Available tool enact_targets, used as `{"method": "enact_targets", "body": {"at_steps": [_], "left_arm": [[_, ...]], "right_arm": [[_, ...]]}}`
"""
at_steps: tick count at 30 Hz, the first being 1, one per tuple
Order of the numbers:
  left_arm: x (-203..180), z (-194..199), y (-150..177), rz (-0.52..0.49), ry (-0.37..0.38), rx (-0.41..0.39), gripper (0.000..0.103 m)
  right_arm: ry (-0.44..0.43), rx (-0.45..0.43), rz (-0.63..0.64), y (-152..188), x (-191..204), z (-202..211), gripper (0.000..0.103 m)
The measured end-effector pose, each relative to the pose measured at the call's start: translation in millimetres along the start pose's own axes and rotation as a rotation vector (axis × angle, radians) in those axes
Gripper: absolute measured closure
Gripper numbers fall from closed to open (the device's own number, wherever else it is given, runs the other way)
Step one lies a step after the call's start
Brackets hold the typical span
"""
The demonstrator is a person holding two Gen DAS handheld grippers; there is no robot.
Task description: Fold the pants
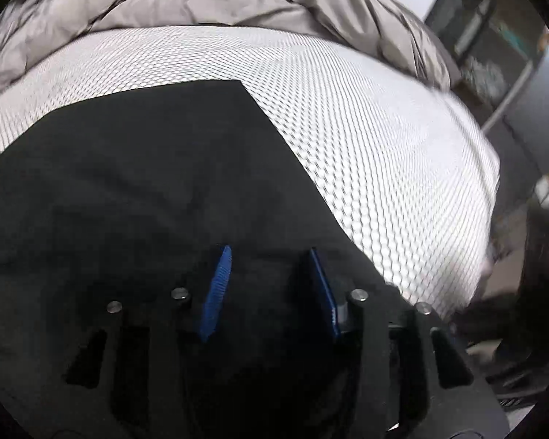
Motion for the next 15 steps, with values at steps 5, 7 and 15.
{"method": "enact_targets", "body": {"at_steps": [5, 7, 15], "left_arm": [[15.3, 8.7, -9.1, 0.092, -0.015, -0.040, 0.068], [10.6, 19.7, -5.0, 0.092, -0.017, -0.055, 0.067], [-65.3, 19.6, 54.5, -0.332, -0.056, -0.058, 0.045]], "right_arm": [[-0.034, 0.049, -0.021, 33.6, 4.5, 3.9, 0.095], [-0.048, 0.027, -0.026, 30.4, 7.0, 17.7, 0.091], [-0.011, -0.131, -0.062, -0.9, -6.3, 50.4, 0.056]]}}
Point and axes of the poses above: each gripper's, at about its wrist camera, not at the fingertips, and z roughly against the way its jaws point, x to its left, y to its underside, the point moved 8 cm from there along -z, roughly the way its jaws point, and after that the axes turned 9 degrees about z, right-handed, at the moved point
